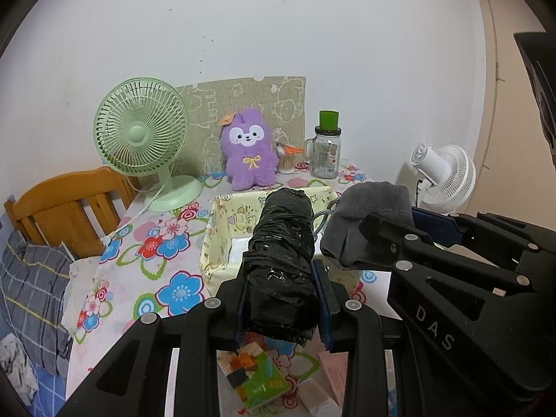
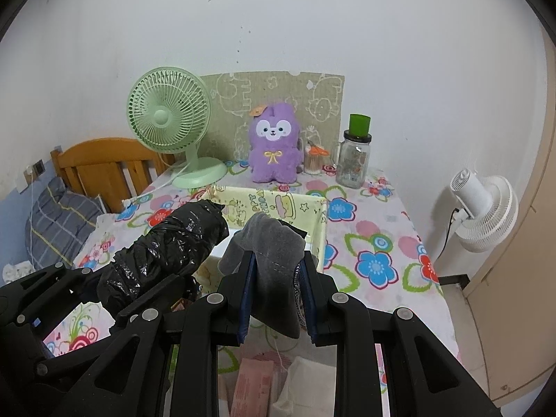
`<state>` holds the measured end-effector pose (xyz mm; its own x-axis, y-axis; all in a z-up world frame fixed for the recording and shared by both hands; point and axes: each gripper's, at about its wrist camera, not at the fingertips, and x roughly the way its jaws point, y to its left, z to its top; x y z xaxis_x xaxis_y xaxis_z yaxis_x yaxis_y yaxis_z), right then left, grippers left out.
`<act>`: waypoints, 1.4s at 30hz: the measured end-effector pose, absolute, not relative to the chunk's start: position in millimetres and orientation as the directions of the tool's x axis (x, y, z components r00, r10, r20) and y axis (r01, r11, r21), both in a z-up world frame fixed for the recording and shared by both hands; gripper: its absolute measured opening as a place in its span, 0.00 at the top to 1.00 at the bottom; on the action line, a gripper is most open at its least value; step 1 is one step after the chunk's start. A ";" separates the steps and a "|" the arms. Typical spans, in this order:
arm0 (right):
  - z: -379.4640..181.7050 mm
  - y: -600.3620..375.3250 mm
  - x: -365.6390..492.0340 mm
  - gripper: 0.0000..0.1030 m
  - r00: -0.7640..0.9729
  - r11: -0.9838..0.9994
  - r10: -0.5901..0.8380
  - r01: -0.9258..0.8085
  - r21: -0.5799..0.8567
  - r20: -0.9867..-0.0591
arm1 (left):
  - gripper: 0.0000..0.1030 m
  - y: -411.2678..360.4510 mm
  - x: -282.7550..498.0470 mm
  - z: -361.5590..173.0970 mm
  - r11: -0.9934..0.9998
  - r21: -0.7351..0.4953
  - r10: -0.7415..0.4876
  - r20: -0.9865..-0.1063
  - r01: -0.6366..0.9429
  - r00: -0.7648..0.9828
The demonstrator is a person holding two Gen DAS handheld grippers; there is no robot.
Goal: Organize soft objects
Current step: 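Lift both held items and carry them over the fabric storage box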
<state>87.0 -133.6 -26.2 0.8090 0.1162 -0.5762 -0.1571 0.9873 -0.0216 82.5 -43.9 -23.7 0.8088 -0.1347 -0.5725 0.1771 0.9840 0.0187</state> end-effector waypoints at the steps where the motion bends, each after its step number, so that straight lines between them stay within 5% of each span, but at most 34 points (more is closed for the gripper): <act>1: -25.7 -133.6 89.6 0.73 0.809 0.987 0.118 -0.157 -0.018 -0.576 | 0.69 -44.1 85.9 -23.1 0.984 0.020 -0.134 -0.572 0.177 0.809; 42: -37.7 -122.5 193.2 0.73 0.784 0.985 0.130 -0.174 -0.014 -0.607 | 0.69 -37.4 186.8 -39.8 0.992 -0.007 -0.103 -0.623 0.126 0.776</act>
<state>193.2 -122.5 -37.7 0.7836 0.1302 -0.6075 -0.1742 0.9846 -0.0137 186.8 -37.4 -39.8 0.7755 -0.1026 -0.6229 0.1255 0.9921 -0.0071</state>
